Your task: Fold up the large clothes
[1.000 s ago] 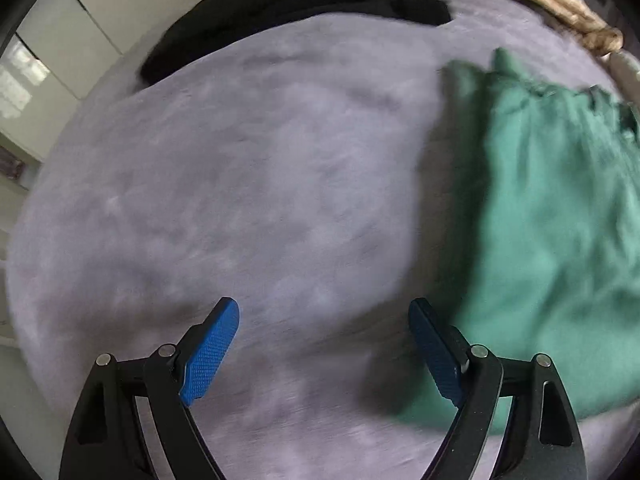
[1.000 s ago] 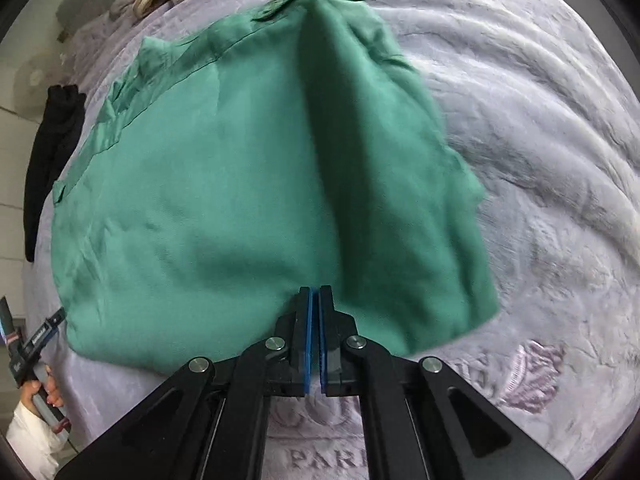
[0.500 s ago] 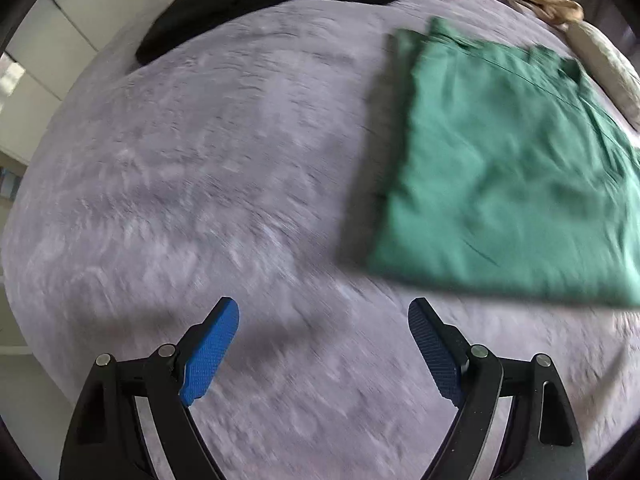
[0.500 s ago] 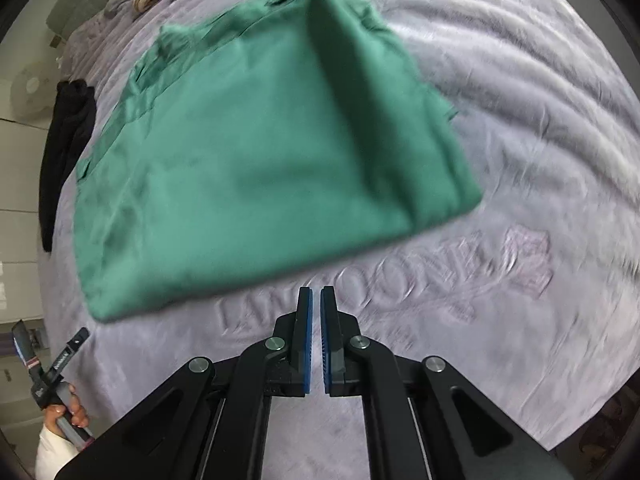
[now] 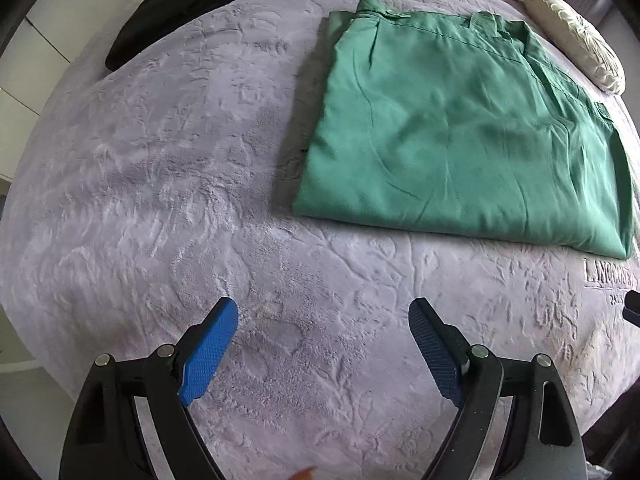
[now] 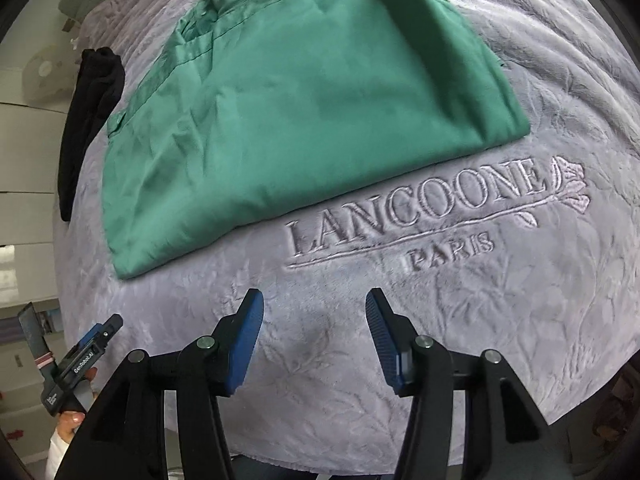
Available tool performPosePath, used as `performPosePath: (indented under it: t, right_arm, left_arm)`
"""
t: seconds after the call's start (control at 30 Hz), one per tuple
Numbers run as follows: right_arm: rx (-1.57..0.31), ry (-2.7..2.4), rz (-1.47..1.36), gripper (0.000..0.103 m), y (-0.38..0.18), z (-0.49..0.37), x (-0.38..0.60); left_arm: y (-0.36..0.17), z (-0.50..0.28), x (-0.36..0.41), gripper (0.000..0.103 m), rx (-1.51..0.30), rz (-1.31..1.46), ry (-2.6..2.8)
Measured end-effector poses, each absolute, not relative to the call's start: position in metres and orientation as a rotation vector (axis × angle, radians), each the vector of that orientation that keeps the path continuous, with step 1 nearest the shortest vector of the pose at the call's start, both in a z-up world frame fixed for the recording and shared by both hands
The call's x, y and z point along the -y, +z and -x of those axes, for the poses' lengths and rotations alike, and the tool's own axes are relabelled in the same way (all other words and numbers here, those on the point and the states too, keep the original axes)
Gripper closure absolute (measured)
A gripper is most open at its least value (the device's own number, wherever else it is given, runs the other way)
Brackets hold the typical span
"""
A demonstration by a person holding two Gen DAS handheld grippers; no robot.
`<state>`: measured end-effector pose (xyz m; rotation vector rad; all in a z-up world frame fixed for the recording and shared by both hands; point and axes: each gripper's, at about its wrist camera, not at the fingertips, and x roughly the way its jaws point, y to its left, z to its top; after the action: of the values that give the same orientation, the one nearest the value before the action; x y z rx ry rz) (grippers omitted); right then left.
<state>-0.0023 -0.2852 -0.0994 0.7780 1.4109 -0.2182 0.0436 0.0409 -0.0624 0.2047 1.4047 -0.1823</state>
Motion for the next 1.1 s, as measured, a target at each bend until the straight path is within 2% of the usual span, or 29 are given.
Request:
performPosePath:
  t: [0.03,0.1,0.3,0.4,0.5,1.1]
  right_arm:
    - [-1.410,-0.222,-0.776,0.046,-0.099,0.002,0.283]
    - [-1.410,-0.221,-0.775,0.044,-0.098,0.002,0.281]
    - [-1.402,-0.223,-0.765,0.024,-0.096,-0.001,0.276]
    - [-1.385,-0.204,-0.749,0.022,-0.092,-0.003,0.271]
    - [-1.373,-0.178,-0.724,0.012,-0.087,-0.008,0.263]
    - [-1.377,-0.088,-0.795,0.010,-0.098,-0.008,0.228]
  left_arm:
    - [-0.062,-0.044,-0.041,0.000,-1.403,-0.205,-0.176]
    - [-0.063,-0.048,-0.042,0.000,-1.399,-0.209,-0.175]
    - [-0.058,-0.042,-0.037,0.000,-1.401,-0.223,-0.188]
    - [-0.058,-0.042,-0.037,0.000,-1.405,-0.219,-0.200]
    - [-0.060,-0.046,-0.038,0.000,-1.404,-0.233,-0.203]
    - [-0.076,-0.064,-0.053,0.000,-1.418,-0.230,-0.237]
